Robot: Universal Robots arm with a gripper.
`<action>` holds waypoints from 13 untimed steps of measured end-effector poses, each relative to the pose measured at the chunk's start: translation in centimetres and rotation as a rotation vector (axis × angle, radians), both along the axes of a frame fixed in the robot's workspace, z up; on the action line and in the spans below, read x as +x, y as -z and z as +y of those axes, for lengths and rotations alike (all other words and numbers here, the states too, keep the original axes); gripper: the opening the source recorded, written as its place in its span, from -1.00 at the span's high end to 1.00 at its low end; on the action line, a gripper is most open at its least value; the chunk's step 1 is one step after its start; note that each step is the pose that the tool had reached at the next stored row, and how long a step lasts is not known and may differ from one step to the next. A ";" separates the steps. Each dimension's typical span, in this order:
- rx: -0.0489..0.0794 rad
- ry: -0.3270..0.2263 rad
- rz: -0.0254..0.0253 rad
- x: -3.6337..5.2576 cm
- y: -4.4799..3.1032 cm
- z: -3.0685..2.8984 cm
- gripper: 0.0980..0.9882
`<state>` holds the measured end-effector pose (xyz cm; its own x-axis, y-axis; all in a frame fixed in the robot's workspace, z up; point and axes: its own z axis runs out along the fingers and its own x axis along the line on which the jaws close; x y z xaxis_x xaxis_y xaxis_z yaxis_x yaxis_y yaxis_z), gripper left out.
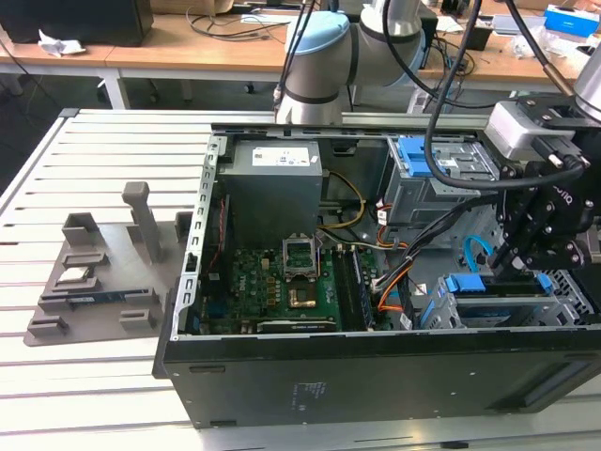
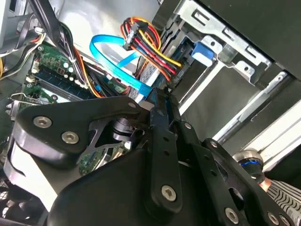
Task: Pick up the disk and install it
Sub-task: 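Insert the second disk wire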
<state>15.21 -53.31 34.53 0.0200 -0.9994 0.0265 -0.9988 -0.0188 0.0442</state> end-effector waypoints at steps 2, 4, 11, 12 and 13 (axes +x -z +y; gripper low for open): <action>0.000 -0.001 0.0000 0.04 0.06 0.05 0.86; 0.000 -0.002 0.0000 0.13 0.11 0.08 0.86; 0.000 -0.008 0.0000 0.32 0.54 0.08 0.86; 0.000 -0.008 0.0001 0.32 0.66 0.07 0.86; 0.000 -0.008 0.0000 0.32 0.71 0.07 0.86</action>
